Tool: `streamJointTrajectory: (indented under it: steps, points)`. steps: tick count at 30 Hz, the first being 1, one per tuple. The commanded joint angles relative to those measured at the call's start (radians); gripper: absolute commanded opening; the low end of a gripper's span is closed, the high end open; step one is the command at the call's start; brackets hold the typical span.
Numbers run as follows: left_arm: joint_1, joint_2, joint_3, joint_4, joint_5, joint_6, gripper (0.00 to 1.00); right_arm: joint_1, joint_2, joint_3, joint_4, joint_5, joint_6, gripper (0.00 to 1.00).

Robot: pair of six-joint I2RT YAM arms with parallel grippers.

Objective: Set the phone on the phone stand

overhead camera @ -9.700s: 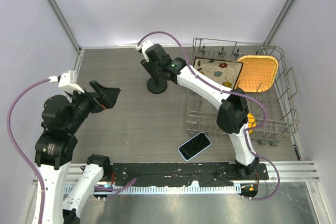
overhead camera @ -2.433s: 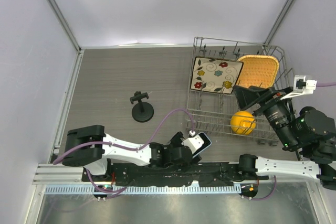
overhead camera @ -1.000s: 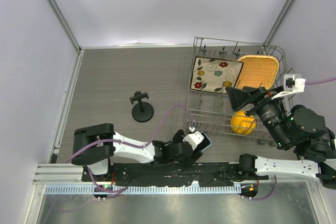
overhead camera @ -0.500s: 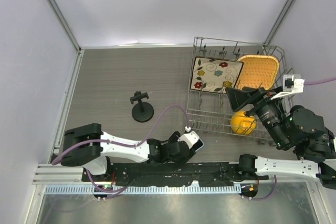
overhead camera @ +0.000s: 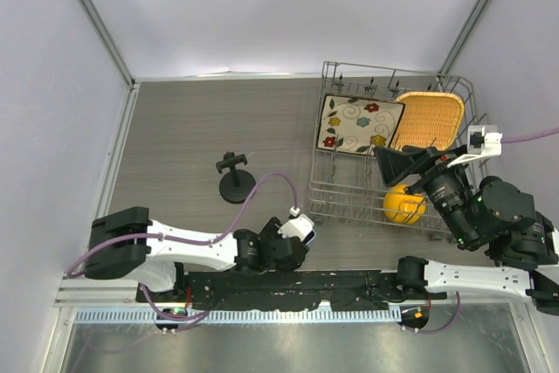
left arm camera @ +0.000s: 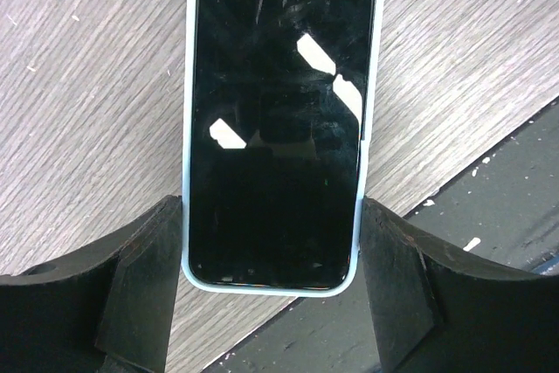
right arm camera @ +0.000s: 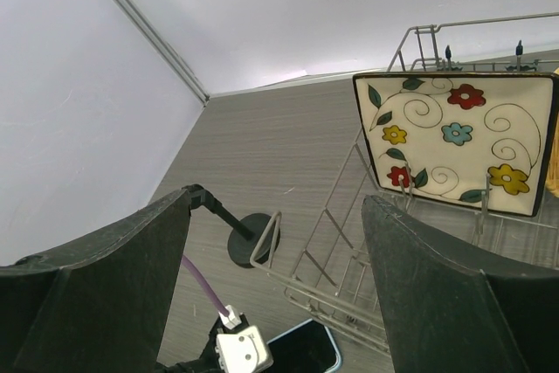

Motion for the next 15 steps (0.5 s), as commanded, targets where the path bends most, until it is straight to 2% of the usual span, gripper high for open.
streamJointTrajectory:
  steps: [1, 2, 4, 5, 15]
  points:
    - [-0.001, 0.054, 0.042, -0.03, -0.03, -0.028, 0.54, 0.001, 0.002, 0.005, 0.045, 0.011, -0.016, 0.85]
    - [-0.001, 0.076, 0.055, -0.032, -0.027, -0.028, 0.72, 0.003, 0.002, 0.006, 0.044, 0.01, -0.016, 0.85]
    - [-0.001, 0.088, 0.064, -0.025, -0.025, -0.022, 0.89, 0.001, 0.001, 0.006, 0.042, 0.008, -0.013, 0.85]
    - [0.0, 0.087, 0.064, -0.004, -0.022, -0.003, 1.0, 0.003, -0.002, 0.003, 0.044, 0.006, -0.013, 0.84]
    - [0.098, 0.096, 0.033, 0.14, 0.087, 0.063, 1.0, 0.001, -0.001, 0.008, 0.041, -0.007, 0.005, 0.84]
